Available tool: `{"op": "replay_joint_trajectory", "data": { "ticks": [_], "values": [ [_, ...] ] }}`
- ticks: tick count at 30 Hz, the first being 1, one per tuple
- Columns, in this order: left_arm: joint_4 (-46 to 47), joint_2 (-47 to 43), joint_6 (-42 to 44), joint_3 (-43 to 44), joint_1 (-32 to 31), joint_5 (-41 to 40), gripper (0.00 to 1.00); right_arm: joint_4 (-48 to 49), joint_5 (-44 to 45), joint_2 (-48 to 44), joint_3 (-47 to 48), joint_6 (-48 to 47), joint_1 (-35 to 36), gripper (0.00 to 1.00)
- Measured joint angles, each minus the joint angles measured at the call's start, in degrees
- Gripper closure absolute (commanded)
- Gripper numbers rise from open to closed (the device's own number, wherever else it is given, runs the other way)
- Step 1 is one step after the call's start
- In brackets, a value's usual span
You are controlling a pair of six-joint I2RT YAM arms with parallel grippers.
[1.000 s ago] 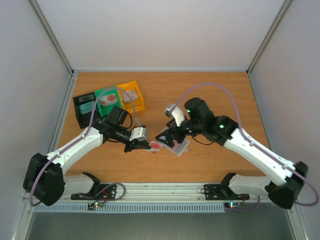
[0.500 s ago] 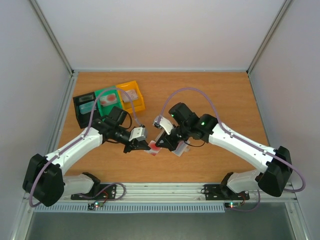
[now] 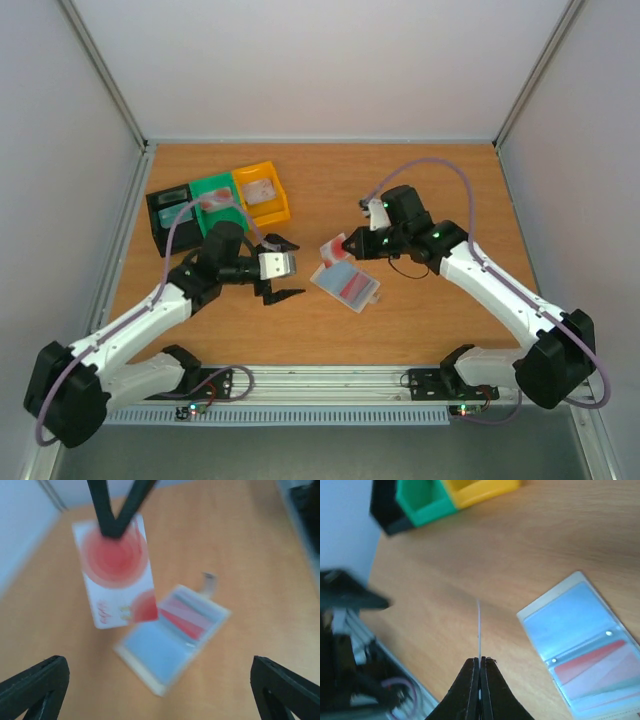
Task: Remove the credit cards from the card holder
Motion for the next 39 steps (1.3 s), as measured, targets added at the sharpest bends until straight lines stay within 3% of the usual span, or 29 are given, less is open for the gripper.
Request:
{"op": "replay_joint_trajectory", "data": {
  "ticks": [3, 7, 12, 15, 21, 32, 35, 39],
  "values": [
    [12.61, -3.48, 6.23, -3.96, -4.13, -9.9, 0.05, 6.75, 1.2, -0.79, -4.15, 13.16, -4.22, 0.99],
    [28.0, -1.01, 19.23, -4.59, -9.29, -21.09, 0.13, 14.38, 4.35, -2.32, -9.35, 29.03, -4.31, 0.99],
    [39.34, 4.17, 36.98, -4.26, -10.86, -28.02, 0.21, 25.66, 10.08, -2.78, -9.86, 43.21, -3.13, 0.99],
    [39.78, 6.21, 44.37, -2.45, -11.08, -30.69, 0.25, 29.64, 12.02, -2.56, -9.75, 48.37, -2.4, 0.99],
    [39.69, 9.42, 50.73, 4.13, -11.41, -34.47, 0.38, 33.53, 13.77, 0.61, -6.45, 53.9, -0.68, 0.99],
    [33.42, 10.86, 53.16, 6.67, -11.56, -38.69, 0.4, 36.26, 15.28, 0.35, -4.81, 54.51, 0.42, 0.99],
    [33.38, 11.26, 53.46, 6.75, -11.56, -39.41, 0.48, 36.26, 15.26, -0.15, -4.81, 54.38, 0.94, 0.99],
    [33.38, 11.96, 54.99, 7.32, -11.52, -39.76, 0.73, 36.28, 15.15, -0.37, -4.81, 54.31, 1.11, 0.99]
  ]
}}
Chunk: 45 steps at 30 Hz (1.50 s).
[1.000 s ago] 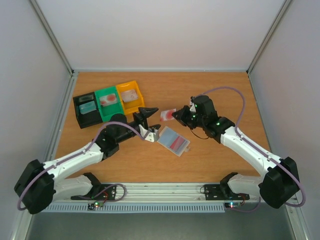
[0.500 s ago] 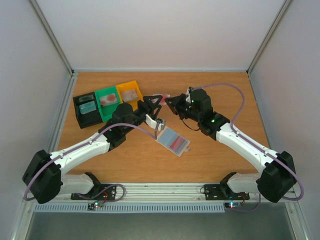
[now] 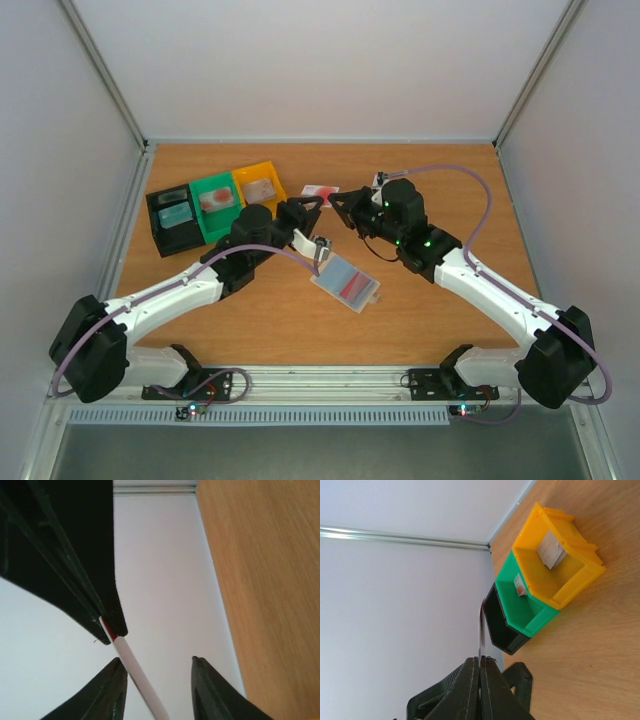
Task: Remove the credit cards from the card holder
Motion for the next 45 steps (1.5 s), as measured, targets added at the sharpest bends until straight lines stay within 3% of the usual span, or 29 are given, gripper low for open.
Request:
{"op": "replay_joint_trajectory", "data": {
  "ticks": [3, 5, 15, 16, 18, 19, 25, 27, 30, 37, 41, 45],
  "values": [
    [0.44, 0.24, 1.14, 0.57, 0.11, -0.22, 0.91, -0.09, -0.02, 0.0, 0.0, -0.13, 0.0, 0.99],
    [1.01, 0.24, 1.09, 0.79, 0.13, -0.39, 0.99, -0.15, -0.02, 0.0, 0.0, -0.2, 0.02, 0.99],
    [1.62, 0.22, 1.36, 1.27, 0.37, -0.94, 1.0, 0.02, -0.24, 0.2, -0.04, 0.15, 0.0, 0.97],
    [1.55, 0.22, 1.33, 1.29, 0.52, -0.96, 1.0, 0.13, -0.28, 0.26, -0.04, 0.17, 0.0, 0.86],
    [1.38, 0.07, 0.85, 1.31, 0.79, -0.81, 1.0, 0.46, -0.57, 0.48, -0.07, 0.09, 0.0, 0.54],
    [1.09, -0.17, 0.66, 1.38, 0.92, -0.74, 1.0, 0.76, -0.94, 0.68, -0.15, 0.2, 0.0, 0.43],
    [-5.31, -1.68, -3.82, 1.44, 2.29, 0.2, 1.0, 1.66, -1.49, 0.7, -0.17, -1.46, -0.44, 0.12],
    [-9.97, -2.25, -6.47, 1.97, 3.85, 1.38, 1.0, -0.24, -0.72, -0.22, -0.22, -2.99, -0.98, 0.08],
    [-20.06, -2.16, -10.58, 4.52, 10.51, 4.57, 1.0, -4.11, 1.27, -2.93, -0.26, -6.05, -1.66, 0.02],
    [-39.21, 3.37, -14.78, 13.9, 33.22, 10.93, 1.0, -13.94, 6.93, -10.36, 0.5, -15.61, -2.08, 0.01],
    [-42.8, 6.73, -15.87, 16.11, 41.97, 15.1, 1.0, -18.93, 9.7, -11.06, 2.34, -19.93, -2.16, 0.01],
    [-44.02, 11.82, -16.11, 17.57, 45.2, 17.25, 1.0, -22.97, 11.58, -11.06, 3.93, -23.47, -2.29, 0.02]
  ]
}}
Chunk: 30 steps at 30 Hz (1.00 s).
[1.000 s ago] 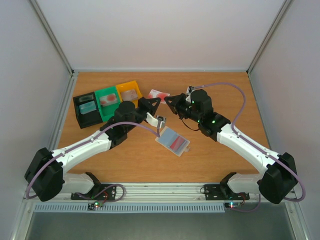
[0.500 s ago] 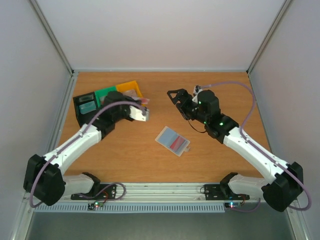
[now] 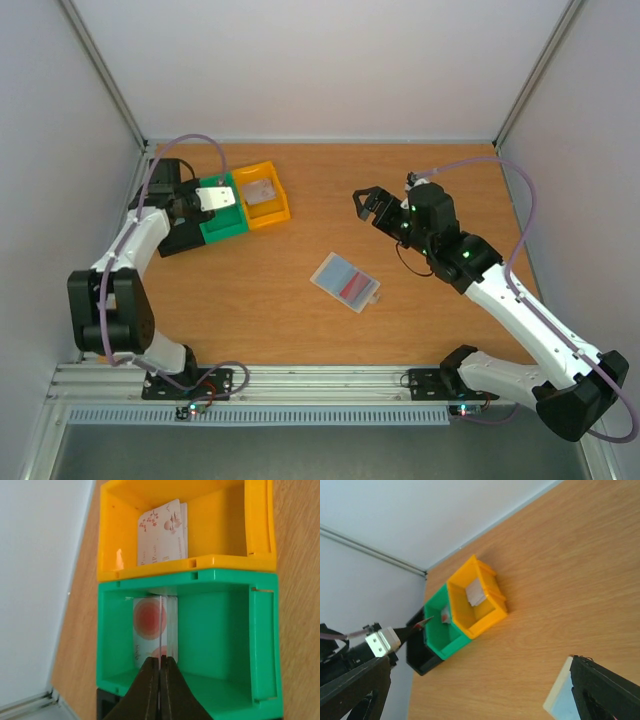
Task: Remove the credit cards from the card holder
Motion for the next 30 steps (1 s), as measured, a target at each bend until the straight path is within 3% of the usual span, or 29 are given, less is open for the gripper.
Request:
{"op": "replay_joint_trajectory", "data": {
  "ticks": [15, 30],
  "values": [
    [13.18, 15.54, -1.36, 4.48, -0.13, -0.81, 1.0, -6.34, 5.55, -0.31, 1.16, -4.79, -1.31, 0.01],
    [12.55, 17.4, -1.09, 4.72, -0.5, -5.4, 1.0, -6.54, 4.85, 4.17, 4.28, -7.37, -5.77, 0.02]
  ]
}}
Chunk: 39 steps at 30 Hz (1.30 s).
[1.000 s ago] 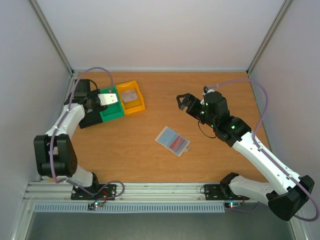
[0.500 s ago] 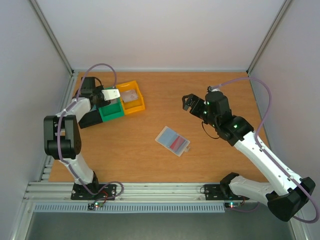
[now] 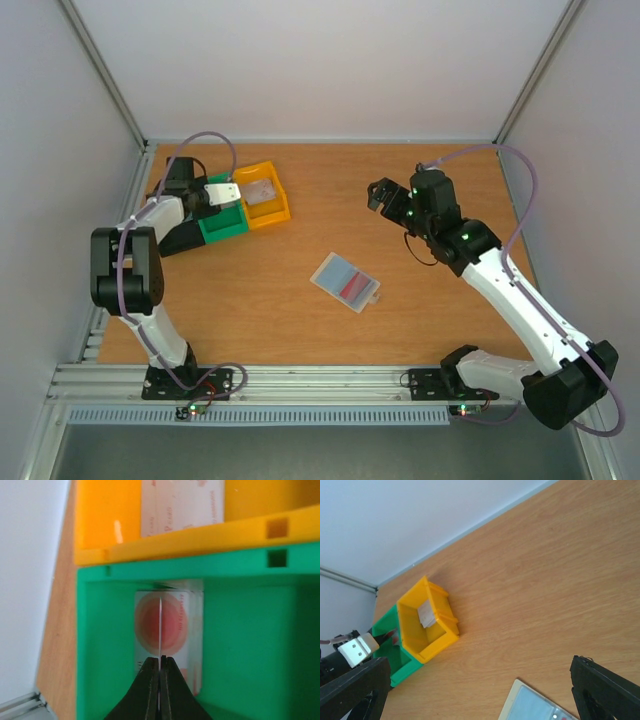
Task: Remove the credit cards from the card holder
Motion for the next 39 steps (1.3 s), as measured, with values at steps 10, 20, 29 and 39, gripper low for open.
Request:
{"op": "replay_joint_trajectory", "data": {
  "ticks": [10, 20, 29, 39],
  "values": [
    [3.74, 3.13, -0.22, -0.87, -1.53, -5.64, 1.0, 0.68, -3.72, 1.81, 0.0, -0.02, -2.29, 0.02],
    [8.5, 4.2, 0.02, -0.96, -1.97, -6.54, 1.0, 1.05, -5.01, 1.81, 0.0, -0.28, -4.76, 0.01],
    [9.92, 7.76, 1.38, 0.33, -1.97, -7.91, 0.6, 1.38, -6.56, 2.16, 0.0, -0.39, -5.18, 0.02],
    [7.67, 5.42, 1.16, -1.2, -1.97, -4.35, 0.06, 1.51, -7.76, 2.03, 0.0, -0.42, -5.25, 0.02]
  ]
}}
